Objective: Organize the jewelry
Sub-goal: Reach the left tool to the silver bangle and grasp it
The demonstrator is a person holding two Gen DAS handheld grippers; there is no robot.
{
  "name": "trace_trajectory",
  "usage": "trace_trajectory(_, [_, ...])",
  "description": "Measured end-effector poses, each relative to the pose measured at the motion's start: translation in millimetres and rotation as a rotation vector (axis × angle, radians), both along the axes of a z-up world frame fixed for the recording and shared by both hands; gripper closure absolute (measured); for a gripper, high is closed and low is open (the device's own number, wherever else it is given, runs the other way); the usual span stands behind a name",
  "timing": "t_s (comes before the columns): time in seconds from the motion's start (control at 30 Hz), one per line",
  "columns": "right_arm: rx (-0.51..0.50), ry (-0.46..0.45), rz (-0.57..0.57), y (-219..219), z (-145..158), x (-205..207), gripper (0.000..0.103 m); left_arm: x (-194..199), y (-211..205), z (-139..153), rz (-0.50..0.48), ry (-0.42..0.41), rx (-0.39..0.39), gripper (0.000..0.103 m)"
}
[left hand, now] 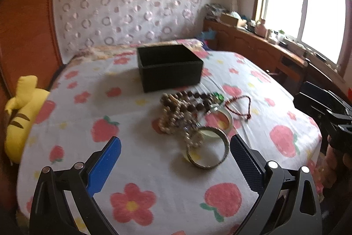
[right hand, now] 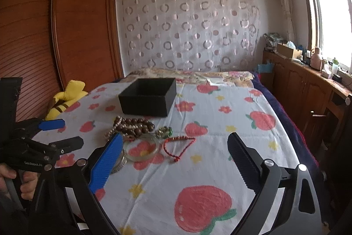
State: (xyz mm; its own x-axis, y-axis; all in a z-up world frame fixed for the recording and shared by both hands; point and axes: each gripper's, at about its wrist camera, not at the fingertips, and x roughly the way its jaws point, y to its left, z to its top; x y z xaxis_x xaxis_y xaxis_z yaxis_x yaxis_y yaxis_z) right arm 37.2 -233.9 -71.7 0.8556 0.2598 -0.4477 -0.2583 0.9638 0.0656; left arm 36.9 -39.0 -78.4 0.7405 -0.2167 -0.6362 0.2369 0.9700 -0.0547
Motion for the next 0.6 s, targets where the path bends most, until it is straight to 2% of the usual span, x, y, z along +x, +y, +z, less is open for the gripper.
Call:
trace_trajectory(0.27, [-0.003,0.067,0.002,-10.6,-23.0,13.4,0.006,16.9,-12.4,-22.7,-0.077,0.087,-0.031,0.009])
trace_trajectory(0.33, [-0.002,0.081,0.003,-13.3,-27.6,15.1,0.006,21.0,-15.2,-26.5,-0.098,0.115,-0.043,0.018])
trace_trajectory(0.4, [-0.004,0.091,0.002,-15.8,-30.8,16.5,0.006,23.8,-20.2,-29.6,-0.112,0.137,-0.048,0.023])
trace_trajectory(0.53, [-0.01,0.1,-0.01,-20.9,-34.5,18.4,0.006,30.8,-29.1,-37.5,-0.131,0.169,-0.044,0.029])
trace_trajectory(0.6, [-0.01,0.102,-0.014,-22.7,-35.5,18.5,0.006,34.9,-33.5,-41.5,-0.137,0.181,-0.037,0.029])
